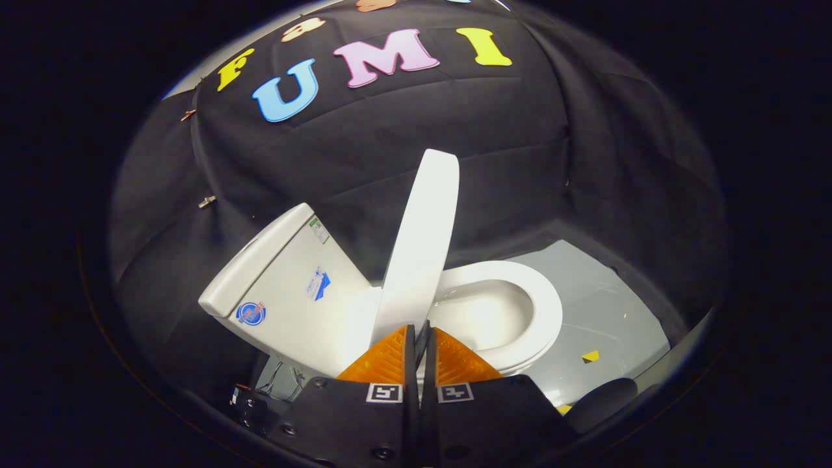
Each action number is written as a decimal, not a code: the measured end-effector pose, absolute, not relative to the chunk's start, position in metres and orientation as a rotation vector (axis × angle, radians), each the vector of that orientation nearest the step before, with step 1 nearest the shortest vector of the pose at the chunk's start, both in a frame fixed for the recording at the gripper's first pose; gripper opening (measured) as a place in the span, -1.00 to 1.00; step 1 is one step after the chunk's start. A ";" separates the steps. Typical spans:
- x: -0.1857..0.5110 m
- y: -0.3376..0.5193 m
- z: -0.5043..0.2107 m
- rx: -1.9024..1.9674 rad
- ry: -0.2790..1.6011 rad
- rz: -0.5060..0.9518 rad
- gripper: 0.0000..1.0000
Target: Open the toilet lid.
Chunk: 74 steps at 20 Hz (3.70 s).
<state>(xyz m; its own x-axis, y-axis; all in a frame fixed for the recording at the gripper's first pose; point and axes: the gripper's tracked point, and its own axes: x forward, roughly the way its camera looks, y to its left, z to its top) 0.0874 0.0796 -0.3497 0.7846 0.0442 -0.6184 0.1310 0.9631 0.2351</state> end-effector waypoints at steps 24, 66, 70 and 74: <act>0.110 0.273 -0.326 0.146 0.561 0.291 -0.90; 0.094 0.193 -0.136 0.073 0.247 0.314 0.98; 0.080 0.140 -0.084 0.058 0.142 0.244 0.97; 0.058 0.090 -0.041 0.057 0.042 0.169 0.97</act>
<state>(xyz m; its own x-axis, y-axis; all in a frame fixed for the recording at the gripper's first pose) 0.0581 0.0903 -0.0406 0.9849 0.1688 -0.0372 -0.1664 0.9842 0.0603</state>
